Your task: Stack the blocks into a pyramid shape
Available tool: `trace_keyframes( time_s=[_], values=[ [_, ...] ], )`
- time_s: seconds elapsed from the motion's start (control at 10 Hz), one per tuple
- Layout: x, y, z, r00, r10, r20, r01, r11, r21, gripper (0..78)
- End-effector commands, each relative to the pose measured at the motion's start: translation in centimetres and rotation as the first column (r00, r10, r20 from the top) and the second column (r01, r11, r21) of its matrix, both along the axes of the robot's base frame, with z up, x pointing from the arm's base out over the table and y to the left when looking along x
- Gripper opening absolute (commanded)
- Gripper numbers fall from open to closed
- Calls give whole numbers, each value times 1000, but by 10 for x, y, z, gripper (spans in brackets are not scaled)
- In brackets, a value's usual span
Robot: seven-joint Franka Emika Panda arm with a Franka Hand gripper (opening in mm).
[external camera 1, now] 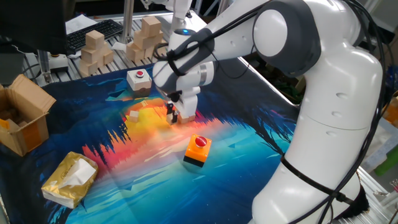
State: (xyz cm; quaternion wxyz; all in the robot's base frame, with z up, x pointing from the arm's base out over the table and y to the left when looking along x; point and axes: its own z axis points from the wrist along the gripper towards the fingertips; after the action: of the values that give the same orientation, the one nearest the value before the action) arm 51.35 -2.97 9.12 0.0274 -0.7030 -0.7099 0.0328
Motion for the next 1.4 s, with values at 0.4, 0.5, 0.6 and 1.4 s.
trace_keyframes(
  time_s=[0.4,0.5,0.6,1.4],
  values=[
    [1,-17,-7,999,9,31,-8,1000,-25,11],
    [3,-23,-9,999,17,34,-16,1000,-27,11],
    [3,-27,-11,999,21,37,-20,999,-25,11],
    [0,-35,-16,999,11,51,-11,1000,-8,11]
  ],
)
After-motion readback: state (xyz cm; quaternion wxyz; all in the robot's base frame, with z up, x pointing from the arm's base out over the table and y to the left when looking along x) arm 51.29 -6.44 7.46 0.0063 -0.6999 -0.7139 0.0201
